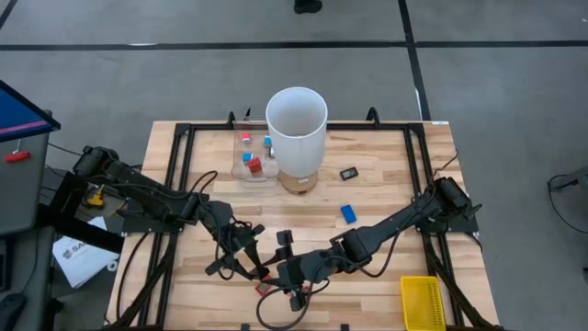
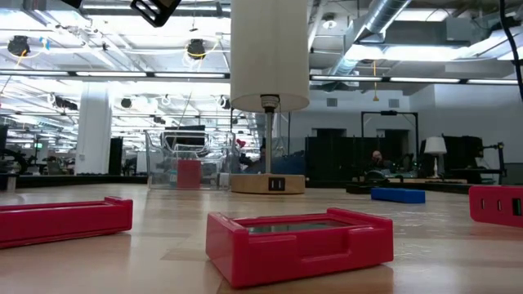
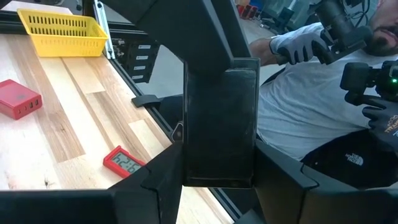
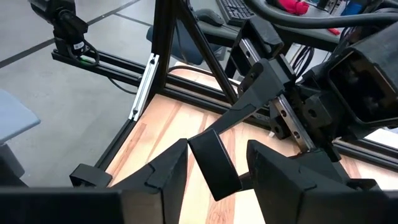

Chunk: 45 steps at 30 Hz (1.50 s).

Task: Pick & Place Office items
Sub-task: Put the bottom black digital timer into the yellow basket

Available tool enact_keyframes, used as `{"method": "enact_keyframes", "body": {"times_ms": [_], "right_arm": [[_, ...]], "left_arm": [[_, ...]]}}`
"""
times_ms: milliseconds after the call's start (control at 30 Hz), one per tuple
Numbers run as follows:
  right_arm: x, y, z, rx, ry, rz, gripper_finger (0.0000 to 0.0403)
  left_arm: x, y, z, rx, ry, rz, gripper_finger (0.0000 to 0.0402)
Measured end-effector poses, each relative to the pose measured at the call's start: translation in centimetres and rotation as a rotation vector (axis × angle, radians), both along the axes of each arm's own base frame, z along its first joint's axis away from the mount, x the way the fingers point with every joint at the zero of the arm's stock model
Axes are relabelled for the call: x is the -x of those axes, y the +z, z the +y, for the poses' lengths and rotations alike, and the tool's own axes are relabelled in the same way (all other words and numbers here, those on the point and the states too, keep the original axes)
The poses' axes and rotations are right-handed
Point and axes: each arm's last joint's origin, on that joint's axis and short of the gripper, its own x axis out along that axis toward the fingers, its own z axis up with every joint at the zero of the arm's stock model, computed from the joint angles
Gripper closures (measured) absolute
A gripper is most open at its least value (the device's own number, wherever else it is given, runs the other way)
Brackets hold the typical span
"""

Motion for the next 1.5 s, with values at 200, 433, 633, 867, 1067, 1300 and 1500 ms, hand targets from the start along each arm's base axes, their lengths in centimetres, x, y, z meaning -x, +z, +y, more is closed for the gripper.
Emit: {"method": "enact_keyframes", "body": {"times_ms": [200, 433, 633, 867, 1067, 1300, 1500], "right_arm": [[-0.5, -0.8, -0.2, 0.004, 0.008, 0.015, 0.0251], [-1.3, -1.9, -0.4, 0.027, 0.008, 0.022, 0.0265], [-0.8, -0.2, 0.8, 0.04, 0.044, -0.005, 0.0279], [-0.9, -0.2, 0.9, 0.035, 0.043, 0.0, 0.028], [-1.1, -0.3, 0.6, 0.03, 0.052, 0.004, 0.028], [-1.1, -0.3, 0.6, 0.027, 0.051, 0.004, 0.0282], [-1.1, -0.3, 0.7, 0.033, 0.055, 0.003, 0.0304]], "left_arm": [[0.0, 0.2, -0.1, 0.014, -0.016, -0.016, 0.0244], [0.0, 0.1, -0.1, 0.015, -0.018, -0.007, 0.0243], [0.0, 0.2, -0.1, 0.019, -0.032, -0.007, 0.024], [0.0, 0.1, -0.1, 0.017, -0.031, -0.002, 0.0245], [0.1, 0.1, -0.1, 0.016, -0.031, 0.0, 0.0239], [0.0, 0.1, -0.1, 0.016, -0.03, -0.002, 0.0243], [0.1, 0.1, -0.1, 0.018, -0.031, -0.001, 0.024]]}}
